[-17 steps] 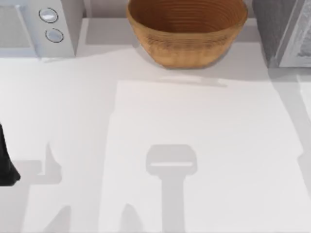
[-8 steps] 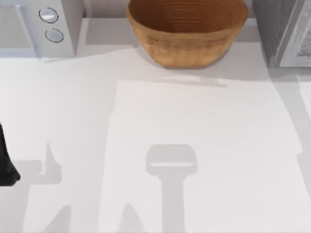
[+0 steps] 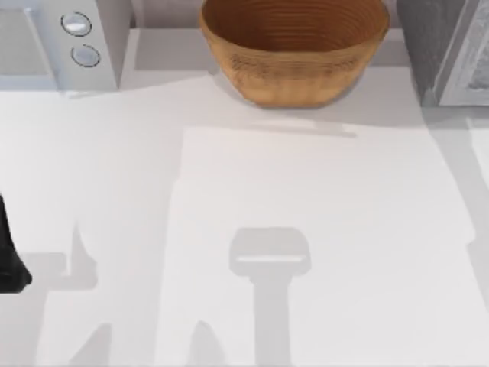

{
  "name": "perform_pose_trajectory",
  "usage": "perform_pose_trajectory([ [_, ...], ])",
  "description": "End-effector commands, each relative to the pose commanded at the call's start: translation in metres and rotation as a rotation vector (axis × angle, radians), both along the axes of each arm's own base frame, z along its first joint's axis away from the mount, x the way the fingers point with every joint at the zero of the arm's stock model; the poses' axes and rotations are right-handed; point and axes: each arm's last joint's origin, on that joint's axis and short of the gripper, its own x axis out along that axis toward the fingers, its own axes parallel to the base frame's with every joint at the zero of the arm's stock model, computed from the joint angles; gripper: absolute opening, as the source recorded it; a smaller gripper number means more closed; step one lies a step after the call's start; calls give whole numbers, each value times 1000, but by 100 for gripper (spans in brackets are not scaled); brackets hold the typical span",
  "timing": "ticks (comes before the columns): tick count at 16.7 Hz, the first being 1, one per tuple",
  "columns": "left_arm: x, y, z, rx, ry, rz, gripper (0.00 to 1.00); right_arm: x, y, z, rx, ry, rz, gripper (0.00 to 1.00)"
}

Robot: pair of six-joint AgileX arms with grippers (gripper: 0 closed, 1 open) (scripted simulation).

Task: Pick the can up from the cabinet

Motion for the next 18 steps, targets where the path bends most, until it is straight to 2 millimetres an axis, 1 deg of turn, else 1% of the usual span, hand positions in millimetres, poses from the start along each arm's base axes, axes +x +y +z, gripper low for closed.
perform_pose_trajectory([
  [1,0,0,0,0,0,0,100,0,0,0,0,0,0,0],
  [9,0,0,0,0,0,0,100,0,0,0,1,-1,2,0],
  [11,0,0,0,0,0,0,100,-6,1,3,1,2,1,0],
  [12,0,0,0,0,0,0,100,-15,3,8,1,5,0,0],
  [13,0,0,0,0,0,0,100,-28,4,14,1,7,1,0],
  [14,0,0,0,0,0,0,100,-45,6,22,1,6,1,0],
  [16,0,0,0,0,0,0,100,-90,6,41,2,-2,2,0],
  [18,0,0,0,0,0,0,100,-137,5,54,3,-7,2,0],
])
